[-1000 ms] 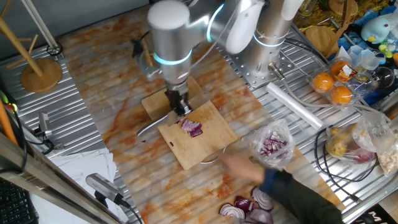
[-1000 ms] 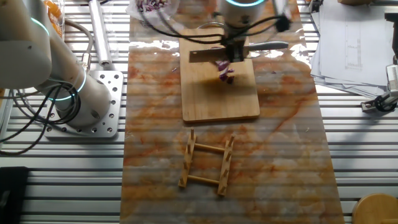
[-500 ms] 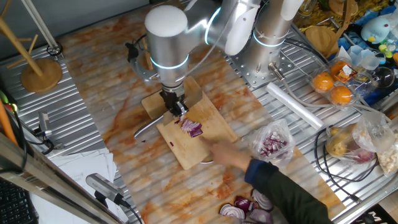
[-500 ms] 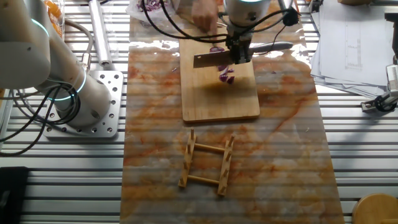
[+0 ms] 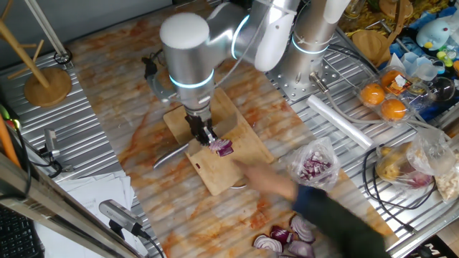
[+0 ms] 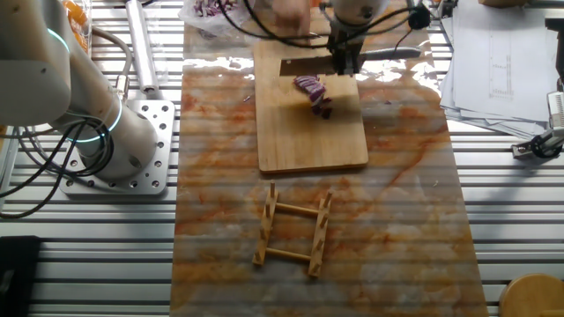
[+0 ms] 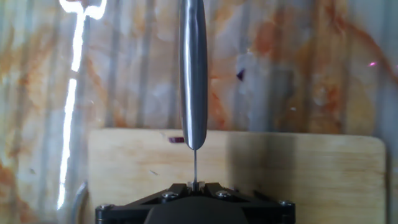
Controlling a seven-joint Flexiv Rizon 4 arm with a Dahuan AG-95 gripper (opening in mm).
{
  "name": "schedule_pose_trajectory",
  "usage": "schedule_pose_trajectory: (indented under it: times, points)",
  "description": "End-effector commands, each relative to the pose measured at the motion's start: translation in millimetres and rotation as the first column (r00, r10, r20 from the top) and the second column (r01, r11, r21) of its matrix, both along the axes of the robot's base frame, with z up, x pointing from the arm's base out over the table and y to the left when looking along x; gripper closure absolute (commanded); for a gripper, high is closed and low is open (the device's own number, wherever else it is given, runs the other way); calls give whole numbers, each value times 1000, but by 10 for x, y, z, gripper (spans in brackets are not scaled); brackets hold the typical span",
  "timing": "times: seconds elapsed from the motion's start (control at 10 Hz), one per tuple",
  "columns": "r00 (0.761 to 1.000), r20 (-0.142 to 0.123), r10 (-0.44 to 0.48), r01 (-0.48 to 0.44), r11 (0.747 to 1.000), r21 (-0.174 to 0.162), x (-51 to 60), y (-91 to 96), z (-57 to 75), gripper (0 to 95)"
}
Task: Chop the onions
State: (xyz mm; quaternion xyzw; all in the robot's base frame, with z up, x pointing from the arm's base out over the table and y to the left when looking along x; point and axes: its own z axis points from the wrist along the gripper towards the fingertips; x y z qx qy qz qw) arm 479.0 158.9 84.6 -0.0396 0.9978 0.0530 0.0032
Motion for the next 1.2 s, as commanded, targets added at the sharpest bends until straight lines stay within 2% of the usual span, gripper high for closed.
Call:
schedule_pose_trajectory:
  times: [0.1,0.4,0.8,1.2]
  points:
    - [1000,-3,-30,30,1000,-2,-4,82,-6,950]
    - [999,0,-54,54,999,2,-4,82,-6,950]
    - [999,8,-44,44,999,3,-4,82,-6,950]
    - [1000,5,-26,26,1000,-6,-4,82,-6,950]
